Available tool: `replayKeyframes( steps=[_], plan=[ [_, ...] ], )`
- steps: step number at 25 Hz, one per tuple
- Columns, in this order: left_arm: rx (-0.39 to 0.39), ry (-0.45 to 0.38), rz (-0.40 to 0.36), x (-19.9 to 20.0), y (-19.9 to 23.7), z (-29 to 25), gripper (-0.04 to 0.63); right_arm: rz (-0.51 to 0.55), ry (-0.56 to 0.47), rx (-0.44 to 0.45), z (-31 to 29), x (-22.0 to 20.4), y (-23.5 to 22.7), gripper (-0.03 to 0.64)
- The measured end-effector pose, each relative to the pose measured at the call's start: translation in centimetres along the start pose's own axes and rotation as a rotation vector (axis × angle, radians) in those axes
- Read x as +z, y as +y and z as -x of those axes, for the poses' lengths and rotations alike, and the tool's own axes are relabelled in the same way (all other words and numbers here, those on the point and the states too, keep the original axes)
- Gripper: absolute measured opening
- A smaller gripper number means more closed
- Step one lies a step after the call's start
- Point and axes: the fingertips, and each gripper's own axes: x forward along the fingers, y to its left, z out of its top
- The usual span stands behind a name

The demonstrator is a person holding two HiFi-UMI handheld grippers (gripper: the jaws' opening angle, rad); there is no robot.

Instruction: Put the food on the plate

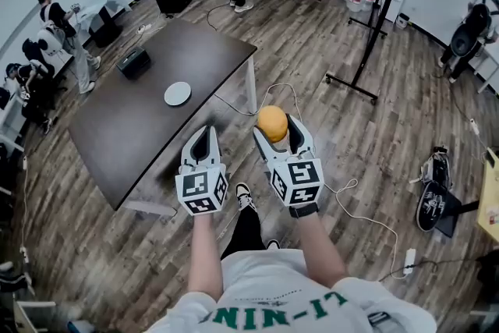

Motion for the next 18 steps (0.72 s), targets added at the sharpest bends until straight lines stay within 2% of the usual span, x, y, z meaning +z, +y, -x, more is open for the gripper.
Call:
replayKeyframes(
  steps=[6, 11, 18],
  plan=[
    [0.011, -0.009, 0.021, 0.2, 4.5, -8.9, 0.011, -0.013, 0.021, 0.012, -9.4, 0.1, -2.3, 0.344],
    [0.019, -0.014, 0.016, 1.6, 11.3, -16.9, 0.011, -0.038, 0.013, 0.02, -20.2, 1.5, -2.4, 0.344],
    [0.081, -0.049, 0.019, 5.0, 22.0, -26.0, 0.011, 0.012, 0.025, 0.077, -34.8, 4.1, 0.3, 0.344]
  ],
)
